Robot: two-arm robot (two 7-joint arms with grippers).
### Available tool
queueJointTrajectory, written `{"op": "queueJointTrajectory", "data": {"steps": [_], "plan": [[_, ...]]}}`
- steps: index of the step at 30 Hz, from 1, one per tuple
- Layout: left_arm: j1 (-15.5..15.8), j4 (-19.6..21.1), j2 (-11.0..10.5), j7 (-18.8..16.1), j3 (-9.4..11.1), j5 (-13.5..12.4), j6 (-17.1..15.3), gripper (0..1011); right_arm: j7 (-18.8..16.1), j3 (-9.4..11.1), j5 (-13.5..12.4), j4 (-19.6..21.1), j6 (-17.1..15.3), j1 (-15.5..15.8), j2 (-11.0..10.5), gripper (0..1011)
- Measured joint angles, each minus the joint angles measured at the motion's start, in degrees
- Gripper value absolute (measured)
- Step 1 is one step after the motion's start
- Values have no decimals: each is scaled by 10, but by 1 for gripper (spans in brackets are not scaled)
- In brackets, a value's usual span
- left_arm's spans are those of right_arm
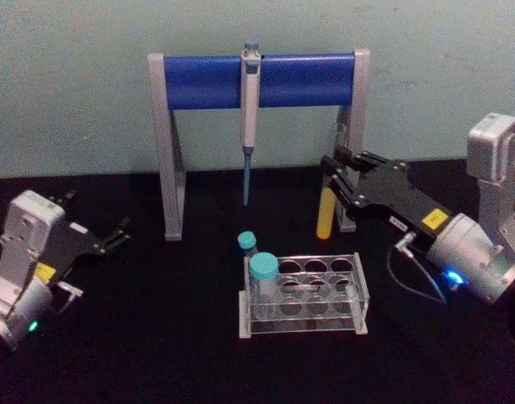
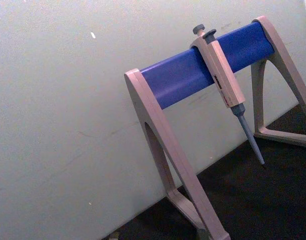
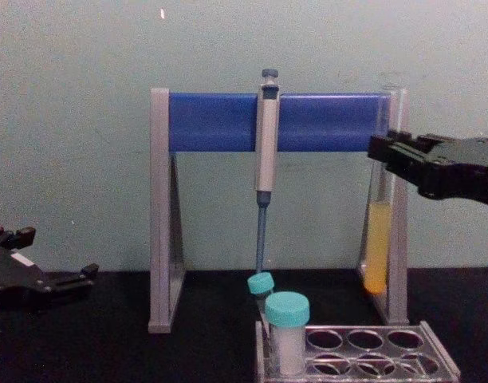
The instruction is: Pick up the test tube from the test tube rack, shake it, then place it back into the test tube rack.
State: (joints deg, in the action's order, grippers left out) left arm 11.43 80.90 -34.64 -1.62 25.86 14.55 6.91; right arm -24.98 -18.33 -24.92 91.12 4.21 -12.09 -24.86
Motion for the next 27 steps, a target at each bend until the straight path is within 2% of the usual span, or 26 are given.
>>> {"op": "queueJointTrajectory", "data": {"steps": [10,15,21,27], "plan": [[0,0,0,0,0,0,0,1001,10,26,-7,53,-8,56,-24,228],[0,0,0,0,0,0,0,1001,8,29,-10,78,-13,77,-33,229],[0,0,0,0,0,0,0,1001,-6,18,-17,93,-18,88,-37,228],[0,0,0,0,0,0,0,1001,-22,0,-23,89,-17,75,-31,229]]}}
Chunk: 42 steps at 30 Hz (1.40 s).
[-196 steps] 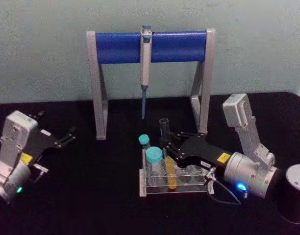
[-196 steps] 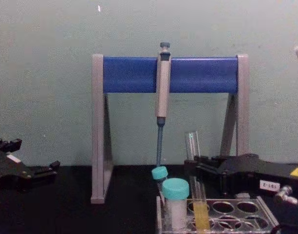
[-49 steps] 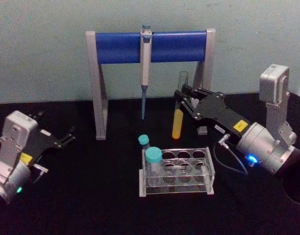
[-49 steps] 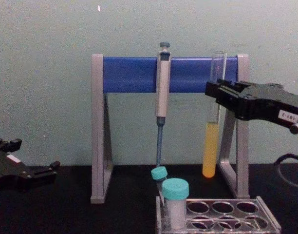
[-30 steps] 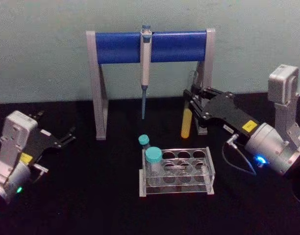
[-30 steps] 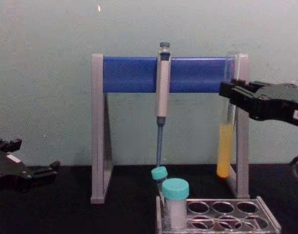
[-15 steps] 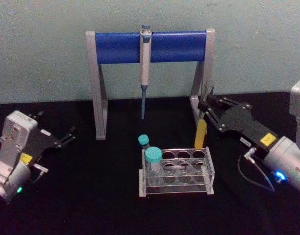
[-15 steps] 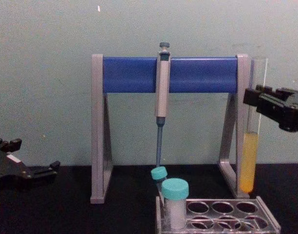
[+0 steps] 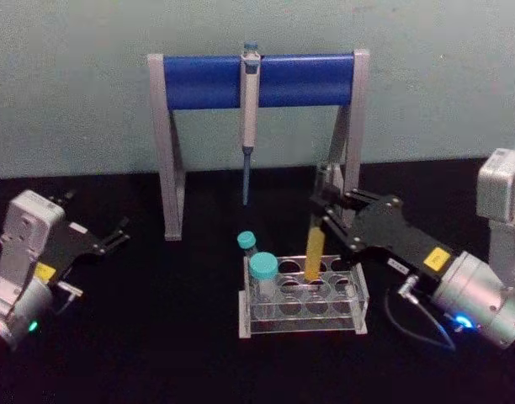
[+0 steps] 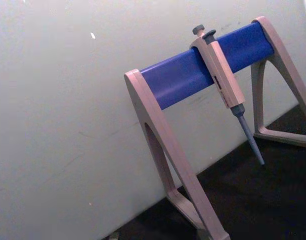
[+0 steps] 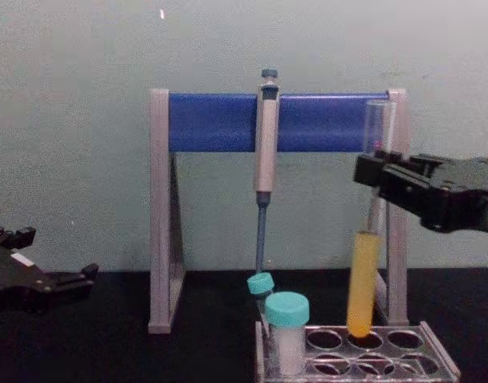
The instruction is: Pick up the test tube from the test tube rack, shake it, then place it back into the test tube rack.
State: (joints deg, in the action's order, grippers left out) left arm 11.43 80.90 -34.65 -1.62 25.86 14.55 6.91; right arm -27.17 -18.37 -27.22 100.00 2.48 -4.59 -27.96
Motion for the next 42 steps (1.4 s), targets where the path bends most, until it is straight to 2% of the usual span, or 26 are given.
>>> {"op": "queueJointTrajectory", "data": {"steps": [9,19,42], "plan": [[0,0,0,0,0,0,0,1001,-8,-22,1,-36,12,-43,19,228],[0,0,0,0,0,0,0,1001,9,-24,14,-70,16,-76,35,229],[0,0,0,0,0,0,0,1001,24,-5,25,-74,13,-71,36,229]]}}
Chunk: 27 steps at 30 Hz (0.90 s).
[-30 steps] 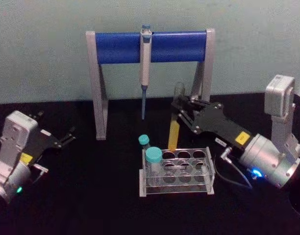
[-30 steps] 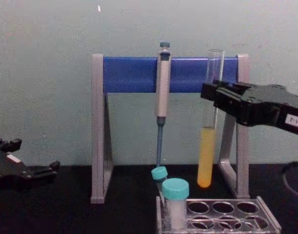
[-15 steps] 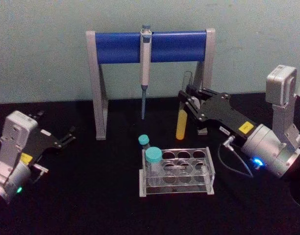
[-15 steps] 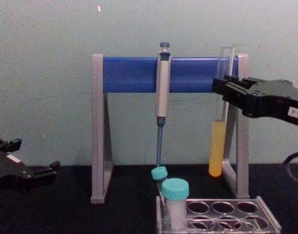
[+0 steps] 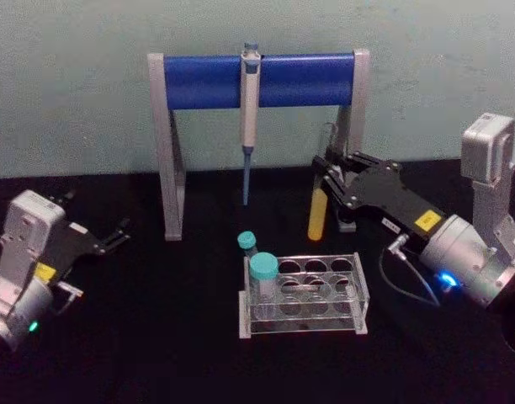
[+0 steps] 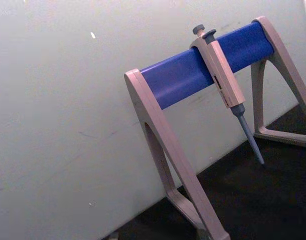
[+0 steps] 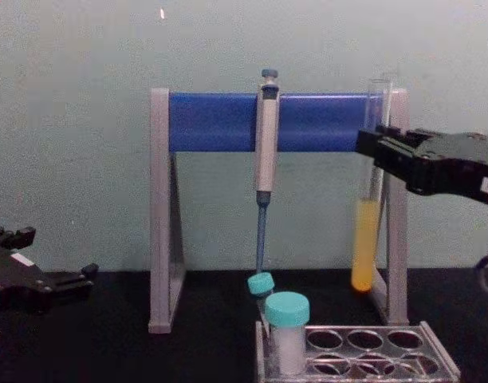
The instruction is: Pick up the test tube from the test tube rack, shake it, then place it back into the test tube rack.
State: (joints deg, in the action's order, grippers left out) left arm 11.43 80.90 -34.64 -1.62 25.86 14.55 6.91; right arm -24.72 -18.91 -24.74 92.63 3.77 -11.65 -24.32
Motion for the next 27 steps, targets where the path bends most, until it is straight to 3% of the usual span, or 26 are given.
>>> {"op": "queueJointTrajectory", "data": {"steps": [5,15,21,27], "plan": [[0,0,0,0,0,0,0,1001,6,10,1,10,-2,13,-7,229],[0,0,0,0,0,0,0,1001,13,35,-5,61,-9,70,-31,229],[0,0,0,0,0,0,0,1001,7,33,-14,79,-14,92,-36,228],[0,0,0,0,0,0,0,1001,-7,18,-20,79,-14,86,-31,228]]}}
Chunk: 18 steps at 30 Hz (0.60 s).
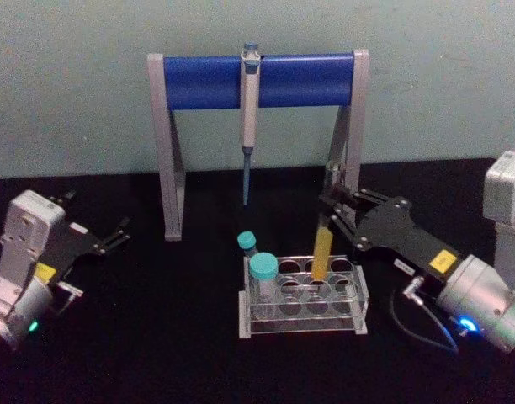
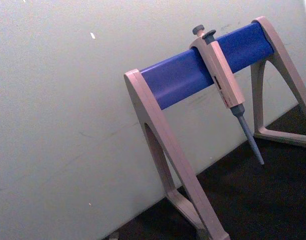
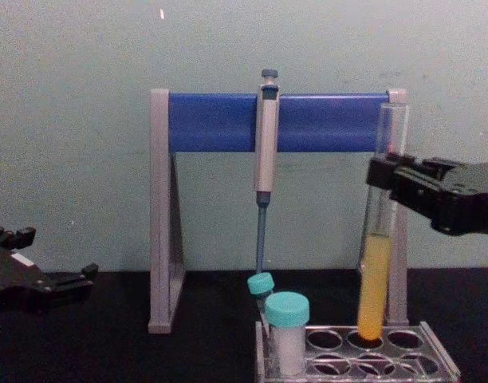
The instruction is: Pick up the test tube from the test tube rack, shake it, then place it back into the test tube rack.
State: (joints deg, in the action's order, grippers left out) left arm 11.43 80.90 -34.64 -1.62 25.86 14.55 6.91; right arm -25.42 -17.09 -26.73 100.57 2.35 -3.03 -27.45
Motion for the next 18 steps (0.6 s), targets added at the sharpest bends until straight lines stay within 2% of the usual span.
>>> {"op": "queueJointTrajectory", "data": {"steps": [8,18], "plan": [[0,0,0,0,0,0,0,1001,-17,-28,-2,-27,6,-38,17,229],[0,0,0,0,0,0,0,1001,-16,-44,8,-77,13,-91,37,229]]}}
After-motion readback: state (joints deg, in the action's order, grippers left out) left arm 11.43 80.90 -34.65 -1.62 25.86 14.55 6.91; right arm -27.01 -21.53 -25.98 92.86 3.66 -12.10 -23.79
